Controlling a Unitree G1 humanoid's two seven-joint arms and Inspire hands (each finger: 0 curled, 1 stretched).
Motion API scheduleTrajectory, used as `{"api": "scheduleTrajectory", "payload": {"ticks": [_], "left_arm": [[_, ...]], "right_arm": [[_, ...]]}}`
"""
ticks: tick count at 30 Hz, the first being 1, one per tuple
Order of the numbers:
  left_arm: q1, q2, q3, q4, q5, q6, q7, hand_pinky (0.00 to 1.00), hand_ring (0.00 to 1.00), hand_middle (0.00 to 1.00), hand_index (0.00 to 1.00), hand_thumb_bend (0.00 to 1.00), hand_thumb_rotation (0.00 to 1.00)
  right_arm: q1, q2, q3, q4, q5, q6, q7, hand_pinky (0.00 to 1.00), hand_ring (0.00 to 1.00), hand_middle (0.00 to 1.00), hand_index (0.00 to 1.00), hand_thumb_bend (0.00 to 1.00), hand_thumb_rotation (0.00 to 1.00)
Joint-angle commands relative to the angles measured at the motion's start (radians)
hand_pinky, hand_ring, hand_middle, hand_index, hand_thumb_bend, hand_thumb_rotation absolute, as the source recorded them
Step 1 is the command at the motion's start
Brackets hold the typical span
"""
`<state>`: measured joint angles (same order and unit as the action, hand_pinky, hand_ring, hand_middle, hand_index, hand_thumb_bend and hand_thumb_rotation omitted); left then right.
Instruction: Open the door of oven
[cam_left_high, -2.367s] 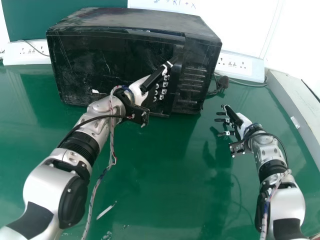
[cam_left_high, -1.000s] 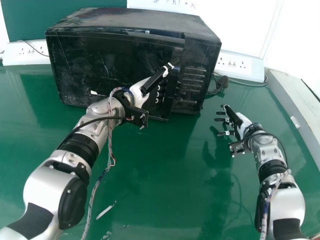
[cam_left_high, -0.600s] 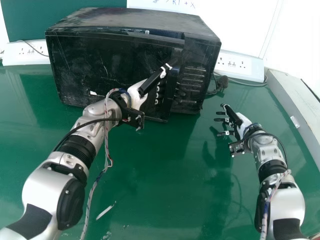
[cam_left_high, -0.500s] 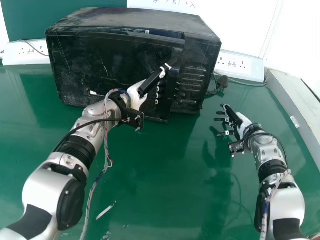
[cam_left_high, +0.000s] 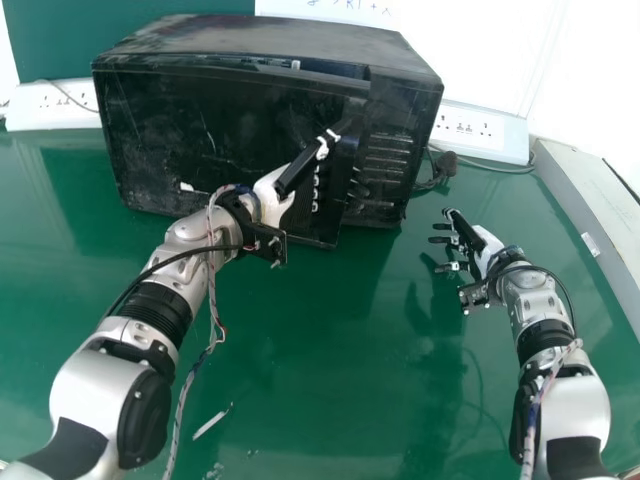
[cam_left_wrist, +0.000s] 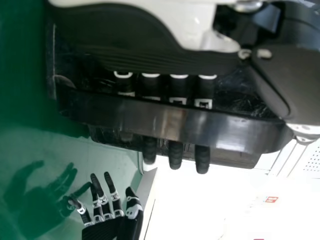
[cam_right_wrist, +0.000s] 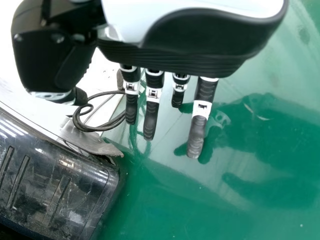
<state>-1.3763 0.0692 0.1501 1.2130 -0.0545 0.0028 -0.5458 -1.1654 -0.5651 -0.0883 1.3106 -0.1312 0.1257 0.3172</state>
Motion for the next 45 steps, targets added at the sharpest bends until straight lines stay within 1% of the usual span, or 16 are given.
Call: {"api": "scheduleTrajectory", "payload": {"ticks": [1,3,6,7,9,11,15,17,20,23,25,27,30,34,41,45], "left_arm": [[0.005,-0.027,-0.01,-0.041,-0.015,-0.002,-0.006,0.43,0.42,0.46,0.62,1.0,0.93],[0.02,-0.027,-0.012,-0.064,-0.015,0.005,0.008,0.42,0.41,0.45,0.62,1.0,0.93],[0.048,-0.027,-0.016,-0.107,-0.018,0.015,0.02,0.41,0.39,0.44,0.61,1.0,0.92],[0.058,-0.027,-0.017,-0.125,-0.019,0.019,0.022,0.4,0.38,0.42,0.6,1.0,0.92],[0.081,-0.029,-0.021,-0.166,-0.023,0.03,0.031,0.39,0.37,0.41,0.6,1.0,0.92],[0.102,-0.028,-0.025,-0.211,-0.028,0.052,0.035,0.4,0.36,0.4,0.61,1.0,0.92],[0.154,-0.019,-0.044,-0.319,-0.029,0.096,0.029,0.49,0.34,0.38,0.61,1.0,0.92],[0.182,-0.015,-0.053,-0.377,-0.029,0.116,0.029,0.51,0.34,0.38,0.6,1.0,0.93],[0.227,-0.015,-0.06,-0.475,-0.039,0.167,0.039,0.45,0.34,0.37,0.6,1.0,0.92],[0.274,-0.02,-0.066,-0.567,-0.051,0.213,0.054,0.39,0.33,0.38,0.58,0.99,0.9],[0.3,-0.021,-0.073,-0.619,-0.057,0.238,0.062,0.36,0.34,0.38,0.57,0.98,0.9],[0.323,-0.023,-0.076,-0.664,-0.066,0.26,0.066,0.33,0.33,0.37,0.56,0.96,0.9],[0.349,-0.025,-0.08,-0.72,-0.075,0.286,0.074,0.32,0.33,0.37,0.54,0.94,0.91],[0.377,-0.028,-0.08,-0.787,-0.094,0.329,0.09,0.31,0.32,0.36,0.53,0.92,0.91],[0.442,-0.022,-0.087,-0.938,-0.122,0.394,0.11,0.28,0.29,0.33,0.49,0.89,0.9],[0.487,-0.025,-0.086,-1.005,-0.121,0.398,0.14,0.28,0.28,0.32,0.48,0.89,0.89]], "right_arm": [[0.057,0.042,0.013,0.037,-0.012,0.035,0.022,0.59,0.66,0.75,0.85,0.56,0.55],[0.06,0.04,0.017,0.037,-0.016,0.029,0.036,0.63,0.69,0.75,0.85,0.55,0.56],[0.063,0.039,0.029,0.037,-0.024,0.022,0.041,0.64,0.71,0.74,0.84,0.55,0.6],[0.064,0.04,0.029,0.038,-0.024,0.021,0.035,0.65,0.73,0.76,0.85,0.55,0.62],[0.064,0.044,0.025,0.038,-0.02,0.03,0.014,0.64,0.71,0.74,0.82,0.56,0.6],[0.064,0.046,0.017,0.038,-0.012,0.037,0.008,0.65,0.72,0.75,0.83,0.57,0.57],[0.062,0.047,0.013,0.038,-0.009,0.042,0.008,0.65,0.71,0.74,0.84,0.56,0.53],[0.061,0.046,0.013,0.038,-0.009,0.042,0.016,0.66,0.72,0.74,0.85,0.56,0.55],[0.064,0.045,0.011,0.039,-0.009,0.036,0.013,0.64,0.71,0.74,0.83,0.59,0.55],[0.068,0.043,0.011,0.038,-0.008,0.025,0.02,0.64,0.7,0.73,0.81,0.58,0.55],[0.067,0.043,0.017,0.038,-0.013,0.025,0.02,0.66,0.7,0.73,0.83,0.59,0.56],[0.067,0.041,0.026,0.037,-0.02,0.019,0.027,0.66,0.71,0.74,0.85,0.58,0.57],[0.068,0.041,0.024,0.038,-0.016,0.02,0.03,0.65,0.71,0.74,0.84,0.56,0.6],[0.067,0.042,0.014,0.038,-0.006,0.026,0.021,0.65,0.71,0.74,0.83,0.59,0.55],[0.061,0.04,0.022,0.038,-0.013,0.027,0.031,0.67,0.75,0.77,0.84,0.55,0.58],[0.062,0.039,0.036,0.037,-0.025,0.013,0.036,0.67,0.75,0.79,0.85,0.54,0.6]]}}
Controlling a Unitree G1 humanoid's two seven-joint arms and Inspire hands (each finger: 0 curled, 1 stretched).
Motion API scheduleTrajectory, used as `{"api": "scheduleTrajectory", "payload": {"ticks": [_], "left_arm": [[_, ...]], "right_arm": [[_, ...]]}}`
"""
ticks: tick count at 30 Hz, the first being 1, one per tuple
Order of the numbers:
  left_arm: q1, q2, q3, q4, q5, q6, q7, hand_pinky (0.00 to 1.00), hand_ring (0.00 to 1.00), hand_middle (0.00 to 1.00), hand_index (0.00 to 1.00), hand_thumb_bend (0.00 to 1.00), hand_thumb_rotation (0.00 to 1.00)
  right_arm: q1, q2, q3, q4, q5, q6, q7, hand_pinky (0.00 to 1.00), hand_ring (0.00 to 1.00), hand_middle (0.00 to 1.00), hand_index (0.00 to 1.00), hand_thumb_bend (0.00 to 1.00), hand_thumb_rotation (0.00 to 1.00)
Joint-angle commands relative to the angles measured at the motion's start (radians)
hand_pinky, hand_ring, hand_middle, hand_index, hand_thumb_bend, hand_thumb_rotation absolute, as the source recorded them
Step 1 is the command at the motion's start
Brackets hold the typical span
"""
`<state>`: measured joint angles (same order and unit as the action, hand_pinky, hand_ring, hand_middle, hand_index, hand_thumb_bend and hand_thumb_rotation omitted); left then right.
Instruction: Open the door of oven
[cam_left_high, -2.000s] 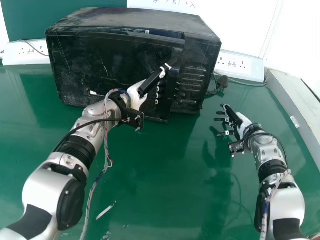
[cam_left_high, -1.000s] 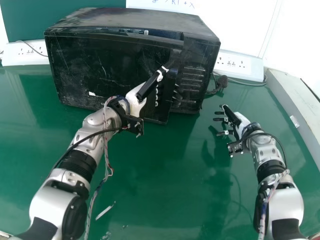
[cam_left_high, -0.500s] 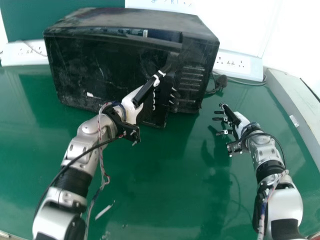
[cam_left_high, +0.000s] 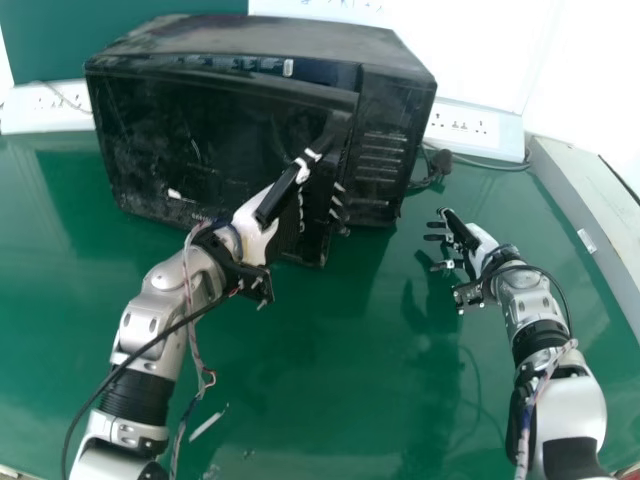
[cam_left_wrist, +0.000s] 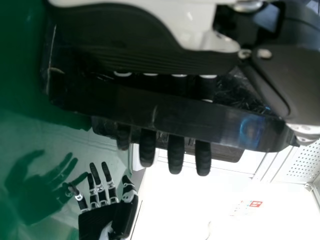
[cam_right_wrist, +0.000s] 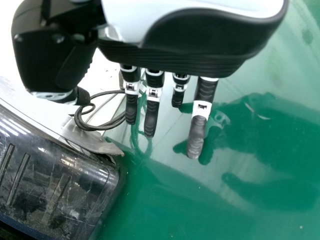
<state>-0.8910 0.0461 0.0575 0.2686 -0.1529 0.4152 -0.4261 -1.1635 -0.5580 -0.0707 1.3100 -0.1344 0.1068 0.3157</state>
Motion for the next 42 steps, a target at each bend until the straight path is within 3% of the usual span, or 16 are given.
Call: {"api": "scheduleTrajectory", "payload": {"ticks": [1,19,23,27,34,42], "left_arm": [[0.012,-0.004,0.01,-0.073,-0.027,-0.013,0.029,0.27,0.27,0.31,0.47,0.88,0.89],[0.194,-0.018,-0.002,-0.392,-0.128,0.145,0.084,0.22,0.21,0.27,0.4,0.83,0.84],[0.224,-0.003,-0.011,-0.432,-0.137,0.151,0.074,0.21,0.22,0.28,0.38,0.8,0.87],[0.248,0.019,-0.024,-0.478,-0.138,0.174,0.07,0.19,0.21,0.27,0.38,0.8,0.9],[0.271,0.042,-0.015,-0.528,-0.165,0.211,0.077,0.17,0.19,0.25,0.38,0.79,0.91],[0.294,0.062,0.002,-0.555,-0.17,0.204,0.098,0.2,0.2,0.25,0.39,0.79,0.89]], "right_arm": [[0.06,0.031,0.02,0.038,-0.022,0.034,0.04,0.67,0.75,0.78,0.85,0.54,0.61],[0.06,0.027,0.012,0.039,-0.017,0.035,0.041,0.64,0.73,0.77,0.86,0.57,0.57],[0.057,0.029,0.006,0.041,-0.012,0.049,0.033,0.63,0.74,0.78,0.85,0.59,0.56],[0.052,0.029,0.004,0.041,-0.01,0.058,0.029,0.61,0.73,0.78,0.87,0.55,0.58],[0.053,0.028,0.009,0.04,-0.016,0.053,0.033,0.64,0.72,0.75,0.84,0.56,0.57],[0.049,0.028,0.013,0.04,-0.018,0.057,0.032,0.59,0.69,0.75,0.88,0.51,0.6]]}}
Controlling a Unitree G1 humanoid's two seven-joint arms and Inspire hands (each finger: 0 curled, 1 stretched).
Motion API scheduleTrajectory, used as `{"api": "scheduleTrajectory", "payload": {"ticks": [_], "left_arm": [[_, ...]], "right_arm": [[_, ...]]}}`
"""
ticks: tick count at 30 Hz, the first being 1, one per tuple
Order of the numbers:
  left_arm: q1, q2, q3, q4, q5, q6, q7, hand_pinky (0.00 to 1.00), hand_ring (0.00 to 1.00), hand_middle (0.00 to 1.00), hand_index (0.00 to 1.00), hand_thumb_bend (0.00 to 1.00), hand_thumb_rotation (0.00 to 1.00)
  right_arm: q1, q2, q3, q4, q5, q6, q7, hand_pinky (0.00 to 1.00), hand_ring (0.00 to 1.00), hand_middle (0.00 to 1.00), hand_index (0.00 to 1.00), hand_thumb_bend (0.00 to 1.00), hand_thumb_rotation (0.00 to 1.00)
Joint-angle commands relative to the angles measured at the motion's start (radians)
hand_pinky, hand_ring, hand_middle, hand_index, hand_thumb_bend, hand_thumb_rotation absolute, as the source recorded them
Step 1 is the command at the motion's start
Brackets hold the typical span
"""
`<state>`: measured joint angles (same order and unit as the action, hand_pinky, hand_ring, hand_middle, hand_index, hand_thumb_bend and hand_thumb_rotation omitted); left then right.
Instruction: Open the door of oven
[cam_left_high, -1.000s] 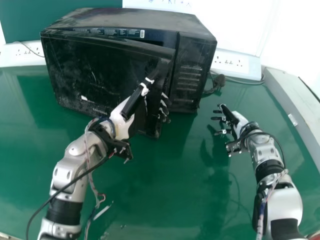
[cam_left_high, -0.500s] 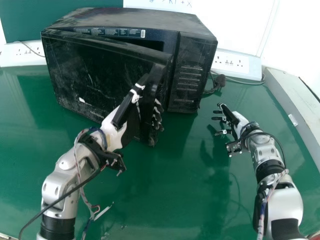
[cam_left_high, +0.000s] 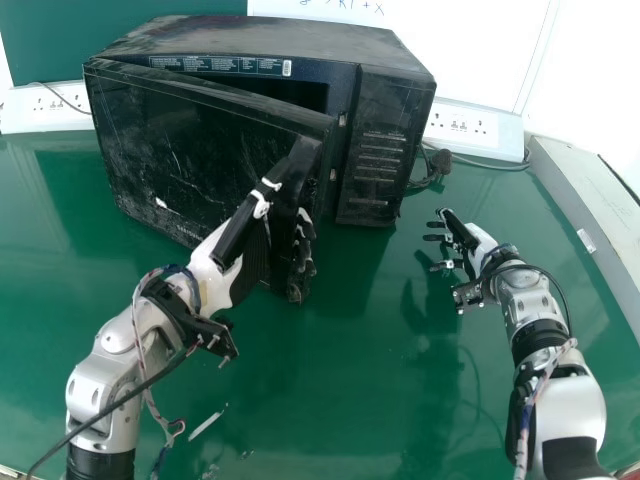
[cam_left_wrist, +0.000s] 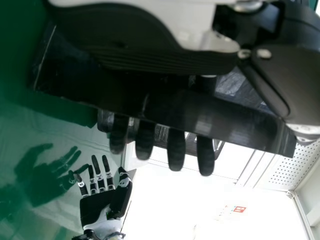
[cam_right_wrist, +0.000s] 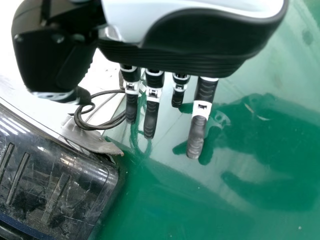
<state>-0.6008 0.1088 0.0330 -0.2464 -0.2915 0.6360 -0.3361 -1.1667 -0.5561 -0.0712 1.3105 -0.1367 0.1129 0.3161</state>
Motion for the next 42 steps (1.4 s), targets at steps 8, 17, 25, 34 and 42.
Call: {"api": "scheduleTrajectory", "payload": {"ticks": [8,17,25,34,42], "left_arm": [[0.024,0.037,0.032,-0.086,-0.061,-0.003,-0.002,0.18,0.18,0.24,0.39,0.79,0.91],[0.044,0.08,0.034,-0.124,-0.066,-0.004,-0.021,0.16,0.17,0.24,0.36,0.77,0.93],[0.083,0.098,0.036,-0.151,-0.069,-0.018,-0.029,0.16,0.17,0.23,0.37,0.76,0.92],[0.127,0.114,0.063,-0.177,-0.093,-0.004,-0.017,0.13,0.15,0.21,0.35,0.74,0.89],[0.17,0.14,0.073,-0.194,-0.087,-0.081,-0.034,0.11,0.14,0.22,0.37,0.74,0.9]], "right_arm": [[0.052,0.023,0.014,0.04,-0.016,0.054,0.035,0.61,0.71,0.76,0.86,0.56,0.59],[0.054,0.021,0.006,0.039,-0.009,0.048,0.041,0.64,0.73,0.77,0.87,0.55,0.56],[0.055,0.021,0.007,0.038,-0.01,0.043,0.043,0.65,0.72,0.76,0.85,0.54,0.58],[0.056,0.02,-0.005,0.039,0.0,0.046,0.044,0.63,0.69,0.75,0.86,0.57,0.54],[0.058,0.014,0.013,0.038,-0.017,0.032,0.051,0.61,0.67,0.73,0.85,0.57,0.59]]}}
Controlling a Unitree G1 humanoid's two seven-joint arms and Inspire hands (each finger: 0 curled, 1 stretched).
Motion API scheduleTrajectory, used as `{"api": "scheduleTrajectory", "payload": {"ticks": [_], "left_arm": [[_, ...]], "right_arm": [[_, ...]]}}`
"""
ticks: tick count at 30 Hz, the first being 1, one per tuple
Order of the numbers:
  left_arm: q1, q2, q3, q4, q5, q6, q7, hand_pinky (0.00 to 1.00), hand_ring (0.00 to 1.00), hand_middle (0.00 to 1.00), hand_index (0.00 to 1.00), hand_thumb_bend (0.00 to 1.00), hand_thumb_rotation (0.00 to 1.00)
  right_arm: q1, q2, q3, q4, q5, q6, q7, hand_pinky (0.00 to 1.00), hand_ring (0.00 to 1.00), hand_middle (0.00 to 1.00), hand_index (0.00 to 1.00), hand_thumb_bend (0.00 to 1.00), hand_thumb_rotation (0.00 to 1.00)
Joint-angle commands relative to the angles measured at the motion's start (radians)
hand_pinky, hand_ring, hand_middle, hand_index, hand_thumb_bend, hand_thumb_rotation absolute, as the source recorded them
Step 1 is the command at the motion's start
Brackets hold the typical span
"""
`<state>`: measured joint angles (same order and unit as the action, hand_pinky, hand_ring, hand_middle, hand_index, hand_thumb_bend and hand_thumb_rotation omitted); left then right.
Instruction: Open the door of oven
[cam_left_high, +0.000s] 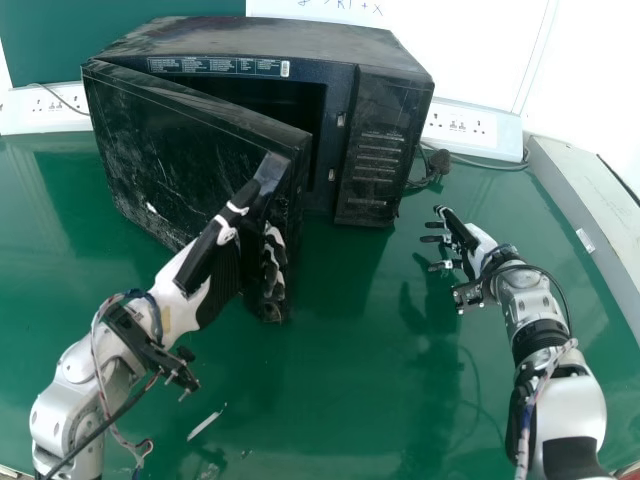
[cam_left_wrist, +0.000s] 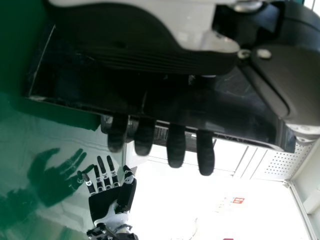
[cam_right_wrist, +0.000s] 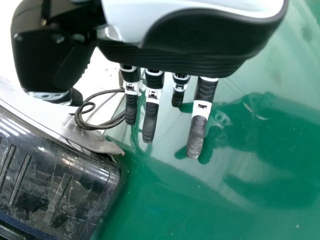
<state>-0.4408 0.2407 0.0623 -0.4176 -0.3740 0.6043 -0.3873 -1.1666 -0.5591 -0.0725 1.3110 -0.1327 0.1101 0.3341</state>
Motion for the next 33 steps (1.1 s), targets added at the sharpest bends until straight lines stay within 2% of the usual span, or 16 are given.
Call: {"api": "scheduleTrajectory", "payload": {"ticks": [1,5,7,11,16,18,23,33], "left_arm": [[0.015,0.01,0.047,-0.028,-0.009,-0.052,0.015,0.11,0.14,0.22,0.37,0.74,0.9],[0.029,0.021,0.054,-0.052,-0.017,-0.043,0.016,0.09,0.13,0.21,0.38,0.75,0.91],[0.035,0.024,0.059,-0.065,-0.024,-0.039,0.016,0.09,0.13,0.21,0.38,0.74,0.91],[0.048,0.02,0.075,-0.09,-0.046,-0.026,0.033,0.07,0.11,0.2,0.38,0.73,0.9],[0.062,0.042,0.096,-0.122,-0.071,-0.003,0.031,0.06,0.11,0.21,0.39,0.76,0.92],[0.065,0.05,0.11,-0.133,-0.09,0.013,0.03,0.06,0.12,0.21,0.37,0.77,0.91],[0.058,0.086,0.143,-0.15,-0.155,0.073,0.015,0.05,0.1,0.18,0.32,0.79,0.91],[0.046,0.136,0.203,-0.161,-0.248,0.115,0.022,0.03,0.07,0.15,0.27,0.8,0.88]], "right_arm": [[0.057,0.018,0.013,0.038,-0.018,0.036,0.03,0.63,0.69,0.73,0.85,0.57,0.59],[0.057,0.019,0.002,0.039,-0.007,0.047,0.026,0.65,0.72,0.76,0.86,0.57,0.56],[0.057,0.018,0.004,0.038,-0.009,0.045,0.028,0.63,0.72,0.76,0.86,0.56,0.55],[0.058,0.014,0.002,0.038,-0.008,0.041,0.033,0.65,0.69,0.74,0.85,0.59,0.53],[0.057,0.012,0.024,0.037,-0.026,0.029,0.044,0.64,0.68,0.74,0.85,0.55,0.61],[0.056,0.012,0.021,0.038,-0.025,0.035,0.043,0.64,0.69,0.74,0.85,0.54,0.62],[0.056,0.013,0.007,0.038,-0.013,0.042,0.038,0.65,0.69,0.74,0.85,0.58,0.55],[0.057,0.012,0.007,0.038,-0.015,0.033,0.037,0.66,0.7,0.73,0.83,0.58,0.56]]}}
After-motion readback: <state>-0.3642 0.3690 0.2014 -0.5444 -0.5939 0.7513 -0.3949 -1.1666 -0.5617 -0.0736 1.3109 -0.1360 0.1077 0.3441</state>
